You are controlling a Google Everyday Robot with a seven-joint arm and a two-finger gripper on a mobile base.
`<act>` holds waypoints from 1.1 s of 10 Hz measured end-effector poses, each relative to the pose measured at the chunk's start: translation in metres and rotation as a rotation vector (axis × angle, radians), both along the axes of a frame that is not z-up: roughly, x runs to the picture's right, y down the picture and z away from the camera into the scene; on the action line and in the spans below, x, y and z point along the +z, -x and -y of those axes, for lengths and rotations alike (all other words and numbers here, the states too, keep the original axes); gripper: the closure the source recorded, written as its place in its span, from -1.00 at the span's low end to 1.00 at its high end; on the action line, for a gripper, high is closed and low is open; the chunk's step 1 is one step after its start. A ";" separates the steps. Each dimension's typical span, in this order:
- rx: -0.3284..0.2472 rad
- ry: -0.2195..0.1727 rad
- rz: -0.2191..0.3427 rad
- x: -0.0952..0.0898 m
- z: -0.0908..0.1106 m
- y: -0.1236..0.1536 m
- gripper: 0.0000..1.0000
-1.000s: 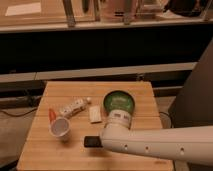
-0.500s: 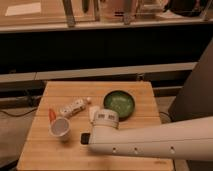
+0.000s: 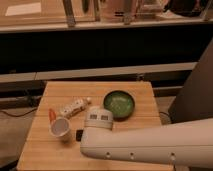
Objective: Place the eraser in the ceramic cup
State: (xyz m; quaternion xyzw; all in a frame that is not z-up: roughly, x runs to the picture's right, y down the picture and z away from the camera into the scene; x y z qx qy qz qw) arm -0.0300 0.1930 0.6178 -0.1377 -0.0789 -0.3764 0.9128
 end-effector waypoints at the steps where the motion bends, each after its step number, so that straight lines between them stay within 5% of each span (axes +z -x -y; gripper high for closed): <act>1: 0.000 -0.004 0.006 -0.003 0.005 0.000 0.91; 4: 0.003 0.016 0.041 -0.002 0.017 0.004 0.91; 11: 0.034 0.153 0.168 0.011 0.037 0.008 0.91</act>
